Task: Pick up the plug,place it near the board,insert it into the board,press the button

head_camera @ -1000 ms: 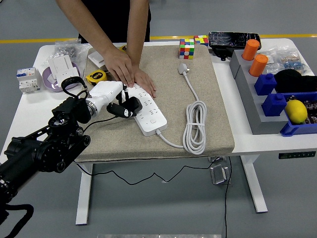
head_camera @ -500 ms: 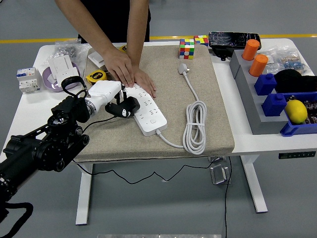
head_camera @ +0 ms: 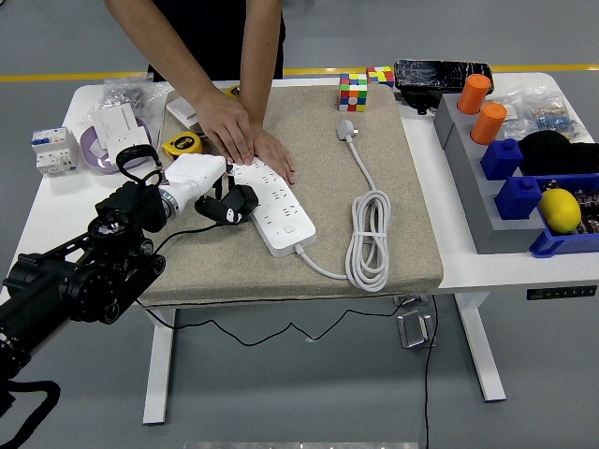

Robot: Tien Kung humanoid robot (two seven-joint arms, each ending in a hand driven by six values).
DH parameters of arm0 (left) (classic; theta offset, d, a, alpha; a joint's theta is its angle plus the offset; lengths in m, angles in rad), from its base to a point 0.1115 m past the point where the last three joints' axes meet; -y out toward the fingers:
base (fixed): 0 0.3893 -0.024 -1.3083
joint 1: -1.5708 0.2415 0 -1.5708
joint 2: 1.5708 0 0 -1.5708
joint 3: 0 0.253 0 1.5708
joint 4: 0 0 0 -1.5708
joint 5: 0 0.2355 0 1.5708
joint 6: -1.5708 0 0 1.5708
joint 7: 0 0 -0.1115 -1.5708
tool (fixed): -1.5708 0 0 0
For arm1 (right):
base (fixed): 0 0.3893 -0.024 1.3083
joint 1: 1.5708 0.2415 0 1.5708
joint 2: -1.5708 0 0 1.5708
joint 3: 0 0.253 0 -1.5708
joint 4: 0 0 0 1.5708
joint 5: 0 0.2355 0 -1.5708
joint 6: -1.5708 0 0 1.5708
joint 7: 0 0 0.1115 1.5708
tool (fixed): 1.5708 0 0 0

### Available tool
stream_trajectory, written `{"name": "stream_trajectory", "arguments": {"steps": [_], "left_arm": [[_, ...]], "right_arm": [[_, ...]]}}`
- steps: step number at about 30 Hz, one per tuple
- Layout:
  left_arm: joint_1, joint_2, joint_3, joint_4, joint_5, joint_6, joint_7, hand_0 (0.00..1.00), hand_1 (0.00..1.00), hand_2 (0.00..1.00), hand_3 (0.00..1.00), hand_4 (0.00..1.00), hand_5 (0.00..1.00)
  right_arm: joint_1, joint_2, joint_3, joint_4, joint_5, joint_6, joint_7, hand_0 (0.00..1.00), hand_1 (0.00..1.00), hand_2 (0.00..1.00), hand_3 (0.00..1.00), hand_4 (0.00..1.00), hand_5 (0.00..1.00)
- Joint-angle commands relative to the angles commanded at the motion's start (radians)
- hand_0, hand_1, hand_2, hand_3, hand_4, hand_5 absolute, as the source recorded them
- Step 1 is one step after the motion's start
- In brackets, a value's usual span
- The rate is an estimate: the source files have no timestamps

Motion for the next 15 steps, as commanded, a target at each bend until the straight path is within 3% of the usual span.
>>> {"name": "stream_trajectory", "arguments": {"steps": [15], "left_arm": [[-0.01, 0.001, 0.011, 0.002, 0.011, -0.001, 0.0, 0.521, 0.555, 0.406, 0.39, 0.567, 0.165]], "right_arm": [[0.001, -0.001, 0.001, -0.001, 0.004, 0.0, 0.002, 0.95, 0.902, 0.834, 0.838, 0.998, 0.985]]}}
